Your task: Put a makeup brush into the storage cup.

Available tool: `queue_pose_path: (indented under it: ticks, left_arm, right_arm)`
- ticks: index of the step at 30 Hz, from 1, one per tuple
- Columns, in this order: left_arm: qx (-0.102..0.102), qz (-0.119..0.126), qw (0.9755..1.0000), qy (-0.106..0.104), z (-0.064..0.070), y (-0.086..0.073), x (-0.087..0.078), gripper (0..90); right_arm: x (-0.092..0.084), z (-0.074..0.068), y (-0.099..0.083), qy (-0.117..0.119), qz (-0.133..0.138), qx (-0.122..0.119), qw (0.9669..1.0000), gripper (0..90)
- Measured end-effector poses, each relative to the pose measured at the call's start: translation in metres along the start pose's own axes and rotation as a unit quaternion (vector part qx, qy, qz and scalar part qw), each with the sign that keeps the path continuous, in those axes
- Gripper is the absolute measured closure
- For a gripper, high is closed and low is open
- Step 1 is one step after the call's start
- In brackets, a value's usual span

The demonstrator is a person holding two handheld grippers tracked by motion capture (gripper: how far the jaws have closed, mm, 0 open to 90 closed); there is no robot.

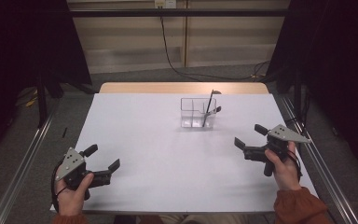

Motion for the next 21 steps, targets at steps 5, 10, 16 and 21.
queue_pose_path:
  ticks: [5,10,16,21]
  left_arm:
    - [0.004,-0.004,1.0000,-0.003,0.000,0.000,0.001,2.2]
    - [0.003,-0.002,1.0000,-0.001,0.001,-0.001,-0.002,2.2]
    - [0.004,-0.003,1.0000,0.001,0.002,-0.001,-0.005,2.2]
    - [0.004,-0.002,1.0000,0.000,0.002,-0.001,-0.006,2.2]
  right_arm:
    - [-0.009,0.001,-0.005,-0.008,0.002,0.002,1.0000,1.5]
    - [-0.015,0.000,-0.013,-0.010,-0.003,0.001,0.9999,1.5]
    - [-0.021,-0.005,-0.017,-0.005,-0.003,0.003,1.0000,1.5]
    - [-0.028,-0.006,-0.022,-0.011,-0.003,-0.003,0.9999,1.5]
Point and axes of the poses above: each handheld gripper's, and its own axes: x roughly forward along the jaws, y roughly out of its top, z roughly to its right, the point moved 1 cm from there along x, roughly forward along the jaws, and after that the axes turned 1 degree about z, right-handed, at the moved point
